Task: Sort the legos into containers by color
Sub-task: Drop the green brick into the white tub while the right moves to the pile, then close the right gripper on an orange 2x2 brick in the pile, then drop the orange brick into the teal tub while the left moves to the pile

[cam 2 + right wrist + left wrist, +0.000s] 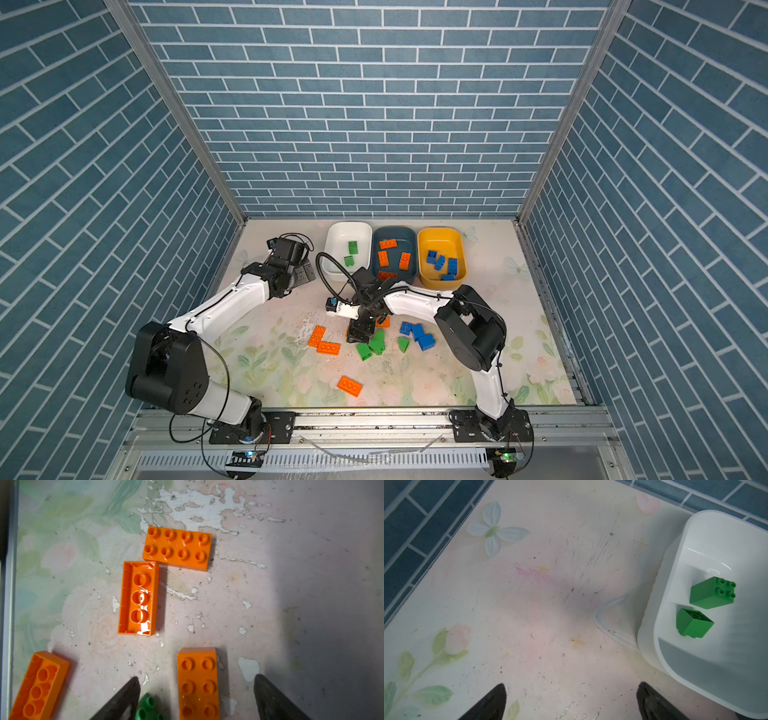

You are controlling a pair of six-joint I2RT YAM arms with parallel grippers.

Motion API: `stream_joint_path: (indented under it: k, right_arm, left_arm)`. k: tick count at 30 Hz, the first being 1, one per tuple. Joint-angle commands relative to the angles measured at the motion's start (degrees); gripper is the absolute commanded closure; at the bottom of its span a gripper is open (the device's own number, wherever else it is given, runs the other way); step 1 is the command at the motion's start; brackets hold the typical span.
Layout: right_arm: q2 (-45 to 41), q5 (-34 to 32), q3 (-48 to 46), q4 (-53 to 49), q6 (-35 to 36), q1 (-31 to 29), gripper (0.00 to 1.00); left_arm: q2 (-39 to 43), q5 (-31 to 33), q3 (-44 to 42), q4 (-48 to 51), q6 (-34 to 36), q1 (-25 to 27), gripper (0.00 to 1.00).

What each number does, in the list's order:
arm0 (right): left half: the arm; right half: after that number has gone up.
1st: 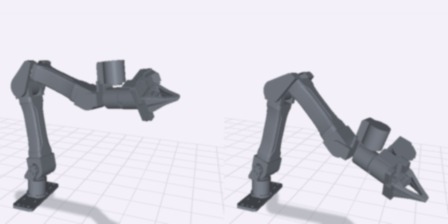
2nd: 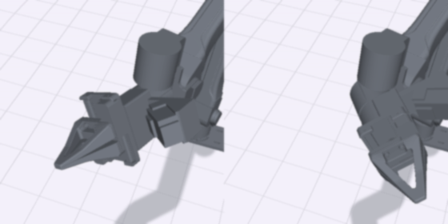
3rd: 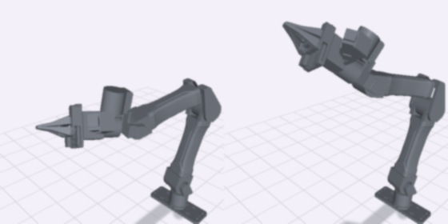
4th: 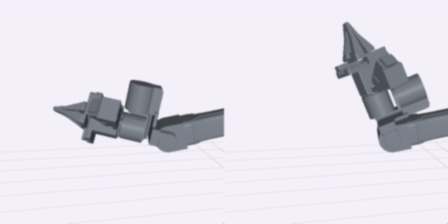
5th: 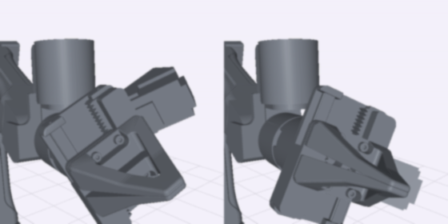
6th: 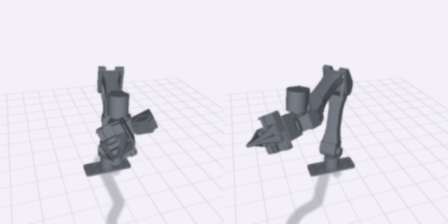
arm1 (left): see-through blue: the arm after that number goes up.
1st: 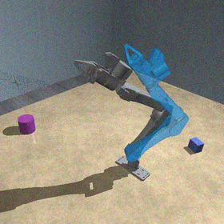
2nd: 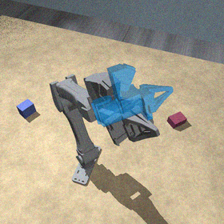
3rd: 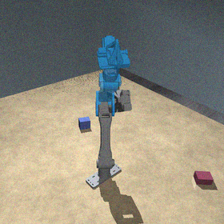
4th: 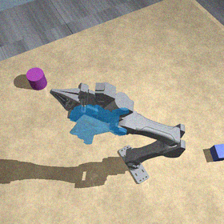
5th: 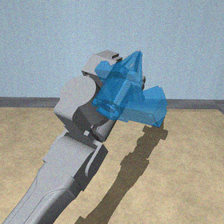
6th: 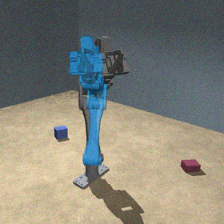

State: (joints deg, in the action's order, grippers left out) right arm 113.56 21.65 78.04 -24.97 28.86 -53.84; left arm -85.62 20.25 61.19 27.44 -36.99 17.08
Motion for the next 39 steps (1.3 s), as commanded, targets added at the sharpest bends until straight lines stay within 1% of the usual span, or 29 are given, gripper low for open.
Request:
stream_joint_path:
  k: [1, 3, 5, 7, 8, 12, 17, 19, 21, 24, 27, 31, 35, 39]
  right_arm:
    - [2.3, -2.8, 3.5, -4.1, 4.8, -1.1, 0.17]
    - [3.2, -2.9, 4.4, -5.0, 5.4, -1.2, 0.19]
    - [3.7, -3.6, 5.0, -5.7, 5.8, -1.3, 0.23]
    - [4.4, -6.2, 5.2, -5.5, 6.2, -1.4, 0.31]
    - [4.8, -7.6, 5.3, -5.6, 6.3, -1.5, 0.33]
    - [5.9, -10.1, 5.5, -6.2, 7.7, -1.7, 0.39]
    - [6.6, -12.6, 5.6, -8.2, 10.8, -2.0, 0.53]
    - [6.5, -13.4, 5.8, -8.3, 11.1, -1.9, 0.6]
    - [6.6, -13.9, 6.4, -8.6, 10.9, -1.9, 0.65]
    - [6.6, -13.6, 7.2, -8.3, 10.6, -1.8, 0.7]
    - [5.9, -12.5, 7.5, -7.3, 10.3, -1.5, 0.77]
    - [3.8, -10.0, 7.0, -5.7, 7.9, -0.1, 0.84]
    - [0.1, -7.9, 3.8, -0.1, 5.7, 1.4, 0.88]
    - [-4.7, -5.2, 0.6, 6.2, 1.3, 3.8, 0.89]
  left_arm:
    - [1.8, 1.5, -2.4, 0.1, -1.7, -0.7, 0.01]
    - [2.7, 1.6, -3.6, 0.0, -2.2, -0.7, 0.01]
    - [3.4, 2.0, -4.6, -0.1, -2.6, -0.7, 0.01]
    - [4.2, 2.4, -5.7, -0.4, -2.8, -0.8, 0.01]
    - [4.6, 2.4, -6.3, -0.7, -2.8, -0.8, 0.01]
    - [5.1, 2.0, -7.2, -1.1, -2.7, -0.9, 0.01]
    - [4.7, 0.5, -7.0, -1.0, -2.5, -0.9, 0.01]
    - [4.5, -0.6, -7.2, -1.6, -3.0, -0.9, 0.01]
    - [4.2, -2.4, -7.6, -2.9, -3.8, -0.9, 0.01]
    - [3.4, -5.5, -8.6, -5.6, -5.3, -0.4, 0.01]
    - [2.6, -6.0, -8.2, -6.1, -5.8, 0.1, 0.01]
    - [2.1, -6.3, -7.1, -5.7, -5.7, 0.2, 0.01]
    - [1.8, -6.7, -6.6, -5.7, -5.7, 0.2, 0.01]
    - [1.8, -6.7, -6.3, -5.8, -5.5, 0.9, 0.01]
